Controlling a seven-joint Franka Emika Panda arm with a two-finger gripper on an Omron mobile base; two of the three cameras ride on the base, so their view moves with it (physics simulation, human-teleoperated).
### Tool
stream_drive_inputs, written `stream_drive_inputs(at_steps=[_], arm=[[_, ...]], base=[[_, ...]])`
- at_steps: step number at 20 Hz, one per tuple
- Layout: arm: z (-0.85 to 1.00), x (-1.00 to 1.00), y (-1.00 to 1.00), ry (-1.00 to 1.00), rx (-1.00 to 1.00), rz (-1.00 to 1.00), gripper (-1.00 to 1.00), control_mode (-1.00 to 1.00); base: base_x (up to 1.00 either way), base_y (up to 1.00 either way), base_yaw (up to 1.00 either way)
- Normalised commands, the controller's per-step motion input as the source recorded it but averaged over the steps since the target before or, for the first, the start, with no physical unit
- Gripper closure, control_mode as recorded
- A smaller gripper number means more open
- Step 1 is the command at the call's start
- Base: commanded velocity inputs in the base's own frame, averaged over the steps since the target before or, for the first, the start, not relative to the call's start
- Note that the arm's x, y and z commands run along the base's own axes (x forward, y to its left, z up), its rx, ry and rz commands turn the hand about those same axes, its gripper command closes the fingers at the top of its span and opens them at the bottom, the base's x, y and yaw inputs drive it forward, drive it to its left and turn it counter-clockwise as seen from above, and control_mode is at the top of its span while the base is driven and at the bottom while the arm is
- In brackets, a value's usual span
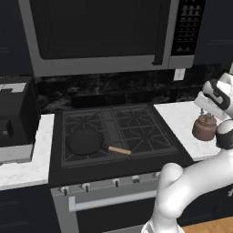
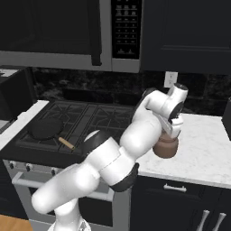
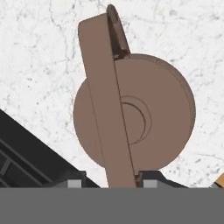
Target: Pick the kettle from the counter and place it on a stove burner. Then turn the burner on.
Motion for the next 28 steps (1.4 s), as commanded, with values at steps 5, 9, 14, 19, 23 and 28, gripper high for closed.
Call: stream_drive_inputs(at_steps=[5,9,14,19,23,28], arm=[[0.01,0.0,0.0,-0.01,0.0,0.0,1.0,-1.0],[0.11,-0.01,0.03,-0.06,0.0,0.0,1.0,-1.0],[0.32,-0.21,0.27,-0.07,0.02,0.0,1.0,-1.0],[0.44,-0.23,0.62,-0.05,0.02,0.0,1.0,-1.0],[0.18,-0.21,0.85,-0.11,0.01,0.0,1.0,-1.0],[0.03,-0.14,0.89,-0.19,0.1,0.0,1.0,-1.0]], base=[[0.0,0.0,0.0],[0.0,0.0,0.0],[0.0,0.0,0.0],[0.0,0.0,0.0],[0.0,0.0,0.0],[0.0,0.0,0.0]])
